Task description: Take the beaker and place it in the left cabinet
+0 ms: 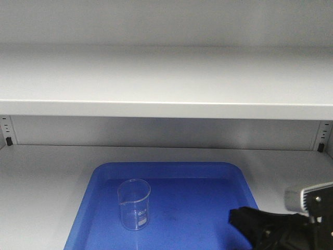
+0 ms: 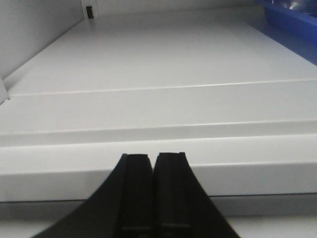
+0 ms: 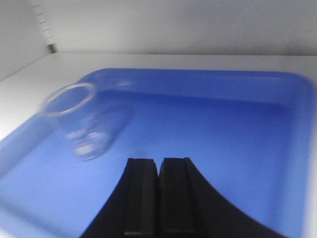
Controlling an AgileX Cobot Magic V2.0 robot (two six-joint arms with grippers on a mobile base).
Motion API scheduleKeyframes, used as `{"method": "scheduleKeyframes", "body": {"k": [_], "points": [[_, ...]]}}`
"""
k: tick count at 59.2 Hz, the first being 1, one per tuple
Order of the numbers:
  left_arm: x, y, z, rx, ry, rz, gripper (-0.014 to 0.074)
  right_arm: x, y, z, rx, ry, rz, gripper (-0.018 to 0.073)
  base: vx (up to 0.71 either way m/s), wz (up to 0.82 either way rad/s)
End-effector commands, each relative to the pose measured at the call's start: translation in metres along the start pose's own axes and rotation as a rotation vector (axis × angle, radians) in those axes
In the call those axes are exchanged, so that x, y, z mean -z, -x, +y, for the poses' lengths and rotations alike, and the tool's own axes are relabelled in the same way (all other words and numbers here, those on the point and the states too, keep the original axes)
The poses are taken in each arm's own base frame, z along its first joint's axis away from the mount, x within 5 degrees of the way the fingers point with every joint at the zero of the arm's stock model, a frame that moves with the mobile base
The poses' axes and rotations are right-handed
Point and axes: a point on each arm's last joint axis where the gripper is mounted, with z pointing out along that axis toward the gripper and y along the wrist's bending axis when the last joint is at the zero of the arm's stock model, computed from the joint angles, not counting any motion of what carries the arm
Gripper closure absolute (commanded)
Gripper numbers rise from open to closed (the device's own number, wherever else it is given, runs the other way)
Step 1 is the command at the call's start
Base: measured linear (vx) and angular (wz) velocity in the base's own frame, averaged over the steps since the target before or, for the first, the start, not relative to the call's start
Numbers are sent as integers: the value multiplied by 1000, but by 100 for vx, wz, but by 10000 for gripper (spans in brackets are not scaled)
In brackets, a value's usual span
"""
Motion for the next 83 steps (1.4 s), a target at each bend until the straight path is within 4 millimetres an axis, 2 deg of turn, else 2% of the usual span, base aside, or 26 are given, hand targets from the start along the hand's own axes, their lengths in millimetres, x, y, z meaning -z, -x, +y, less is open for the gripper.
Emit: {"method": "scheduleKeyframes", "body": {"k": [1, 12, 20, 28, 37, 48, 59, 68, 71, 83], "points": [[3, 11, -1, 9, -17, -105, 593, 5, 22, -11, -1, -47, -136, 570, 0, 0], [3, 11, -1, 9, -17, -105, 593, 9, 27, -40, -28, -184, -152, 568, 0, 0], [3, 11, -1, 9, -17, -105, 593, 20, 30, -60, -34, -289, -142, 568, 0, 0], [3, 11, -1, 9, -17, -105, 593, 41, 32, -69, 33, -364, -105, 568, 0, 0], [3, 11, -1, 9, -17, -105, 593, 68, 28, -68, 129, -412, -30, 568, 0, 0], [3, 11, -1, 9, -17, -105, 593, 94, -9, -66, 155, -445, -106, 568, 0, 0], [3, 11, -1, 9, -17, -105, 593, 112, -66, -67, 186, -463, -222, 568, 0, 0], [3, 11, -1, 9, -17, -105, 593, 123, -102, -66, 261, -469, -261, 568, 0, 0], [3, 11, -1, 9, -17, -105, 593, 125, -110, -66, 301, -479, -275, 568, 0, 0], [3, 11, -1, 9, -17, -105, 593, 138, -118, -62, 360, -502, -279, 568, 0, 0]]}}
